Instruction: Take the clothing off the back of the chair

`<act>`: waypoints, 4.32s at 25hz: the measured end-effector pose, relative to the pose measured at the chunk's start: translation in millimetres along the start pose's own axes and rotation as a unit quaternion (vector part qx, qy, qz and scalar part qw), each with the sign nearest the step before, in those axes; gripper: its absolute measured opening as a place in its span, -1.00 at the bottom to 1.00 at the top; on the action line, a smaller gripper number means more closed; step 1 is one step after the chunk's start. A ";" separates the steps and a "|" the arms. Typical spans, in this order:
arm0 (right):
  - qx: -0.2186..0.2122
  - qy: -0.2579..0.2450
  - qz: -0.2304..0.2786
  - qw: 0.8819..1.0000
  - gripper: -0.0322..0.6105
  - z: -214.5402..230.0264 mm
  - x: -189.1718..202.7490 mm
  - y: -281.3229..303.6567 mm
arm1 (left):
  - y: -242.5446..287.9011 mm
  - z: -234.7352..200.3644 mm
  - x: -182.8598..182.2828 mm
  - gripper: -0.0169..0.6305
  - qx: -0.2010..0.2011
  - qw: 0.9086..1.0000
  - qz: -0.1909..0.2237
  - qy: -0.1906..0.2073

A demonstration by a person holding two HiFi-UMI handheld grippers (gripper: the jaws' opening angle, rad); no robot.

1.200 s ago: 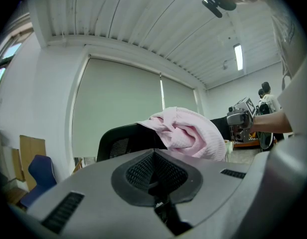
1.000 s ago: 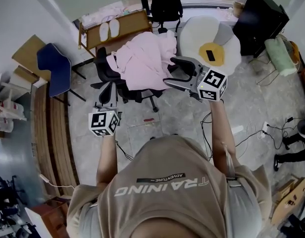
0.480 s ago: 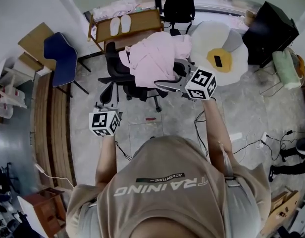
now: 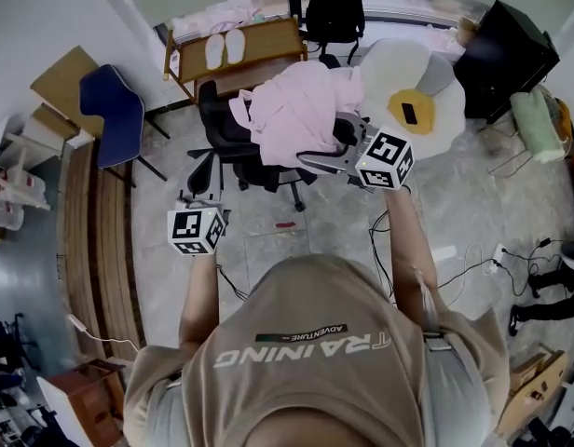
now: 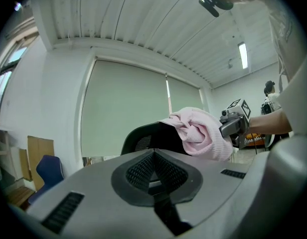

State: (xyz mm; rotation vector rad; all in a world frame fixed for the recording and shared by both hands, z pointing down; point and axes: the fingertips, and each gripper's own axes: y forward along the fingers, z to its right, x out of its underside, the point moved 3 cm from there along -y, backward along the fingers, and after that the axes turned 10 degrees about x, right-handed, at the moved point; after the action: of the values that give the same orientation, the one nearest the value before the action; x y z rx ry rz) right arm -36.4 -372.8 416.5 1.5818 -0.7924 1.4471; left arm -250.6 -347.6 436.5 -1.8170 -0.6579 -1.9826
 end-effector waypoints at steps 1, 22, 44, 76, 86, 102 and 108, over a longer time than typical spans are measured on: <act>0.002 -0.001 0.000 1.000 0.14 0.1 0.2 -0.1 | 0.6 0.2 -0.3 -0.91 0.003 1.000 0.000 0.001; 0.038 -0.034 0.021 0.998 -0.56 0.8 -9.1 -3.9 | 4.2 -8.1 -0.8 -0.91 0.018 1.000 -0.001 0.006; -0.062 -0.024 0.048 0.997 -0.58 -27.1 -32.9 -28.8 | -6.5 38.7 -15.5 -0.91 0.001 1.000 0.004 0.005; -0.027 -0.001 0.111 0.993 -0.59 -205.8 -24.7 -104.5 | -159.8 113.4 18.7 -0.91 0.055 0.998 -0.014 -0.002; 0.004 0.034 0.122 0.992 -0.59 -236.4 -24.0 -128.4 | -179.7 127.6 21.6 -0.91 0.081 0.996 -0.011 -0.025; -0.038 0.092 0.098 0.990 -0.59 -279.2 39.0 -169.2 | -175.6 191.3 10.8 -0.91 0.077 0.997 0.013 -0.021; -0.026 0.087 0.096 0.991 -0.59 -274.8 40.3 -187.0 | -173.9 202.7 10.4 -0.91 0.078 0.996 0.018 -0.026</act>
State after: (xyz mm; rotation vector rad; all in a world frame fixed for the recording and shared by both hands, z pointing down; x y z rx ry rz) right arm 5.4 -40.7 424.2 1.3481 -0.8920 1.6630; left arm -182.9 -89.1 443.2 -1.7793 -0.7681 -1.8125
